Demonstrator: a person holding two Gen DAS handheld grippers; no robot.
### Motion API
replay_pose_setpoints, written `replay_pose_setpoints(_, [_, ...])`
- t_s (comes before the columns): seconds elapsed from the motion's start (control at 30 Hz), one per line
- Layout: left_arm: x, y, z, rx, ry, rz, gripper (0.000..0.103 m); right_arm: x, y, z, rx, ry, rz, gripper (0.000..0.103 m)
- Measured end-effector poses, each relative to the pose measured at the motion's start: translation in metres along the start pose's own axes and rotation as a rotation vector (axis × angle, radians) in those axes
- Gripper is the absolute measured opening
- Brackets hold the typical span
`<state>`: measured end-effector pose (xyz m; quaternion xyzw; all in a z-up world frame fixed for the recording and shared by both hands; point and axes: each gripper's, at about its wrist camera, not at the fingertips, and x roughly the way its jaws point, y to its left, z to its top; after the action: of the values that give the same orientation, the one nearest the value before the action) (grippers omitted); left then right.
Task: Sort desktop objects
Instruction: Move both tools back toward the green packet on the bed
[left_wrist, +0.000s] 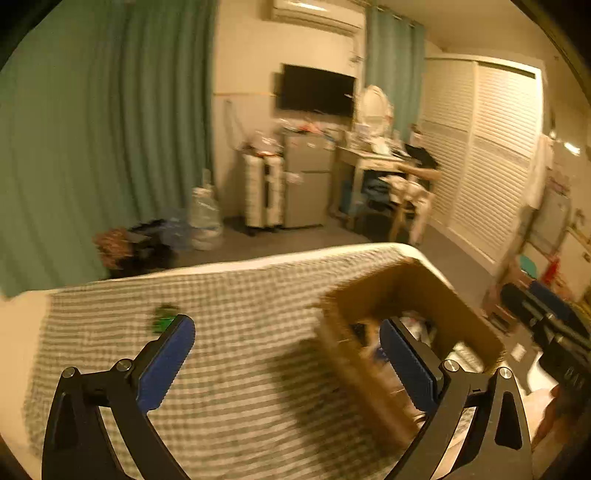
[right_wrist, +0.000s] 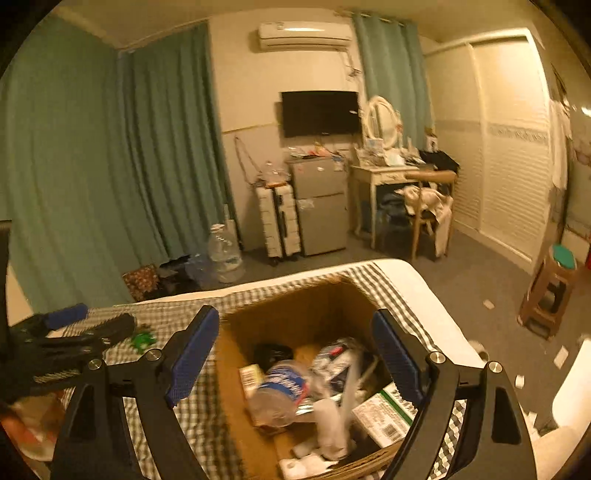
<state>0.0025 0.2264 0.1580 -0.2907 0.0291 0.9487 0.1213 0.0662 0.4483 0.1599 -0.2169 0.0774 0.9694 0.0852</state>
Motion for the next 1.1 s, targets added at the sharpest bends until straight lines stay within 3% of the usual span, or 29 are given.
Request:
replay_pose_setpoints(0.2, [-0.062,0.062,-0.010,0.006,-0.040,0.198,0.103,-0.046,0.054,0.008,-0.084,-0.035,0.087,0.085])
replay_pose_setpoints(0.3, [-0.086,0.089,-0.022,-0.021,-0.047,0.252,0.103,-0.064,0.080,0.008,-0.130,-0.040,0.121,0.085])
replay_pose_setpoints(0.6, [-0.120,0.132,-0.043,-0.096,-0.058,0.320,0.103,-0.093,0.141,-0.001,-0.201,-0.041,0.202,0.085])
replay_pose_setpoints(0.83, [-0.126,0.122,-0.045,-0.061,-0.093,0.363,0.103,-0.085,0.165,-0.012,-0.211,-0.013,0.259,0.085])
replay_pose_setpoints(1.1, [-0.101,0.113,-0.055,-0.003,-0.066,0.365,0.103,-0.059,0.173,-0.026,-0.205,0.028,0.286,0.085])
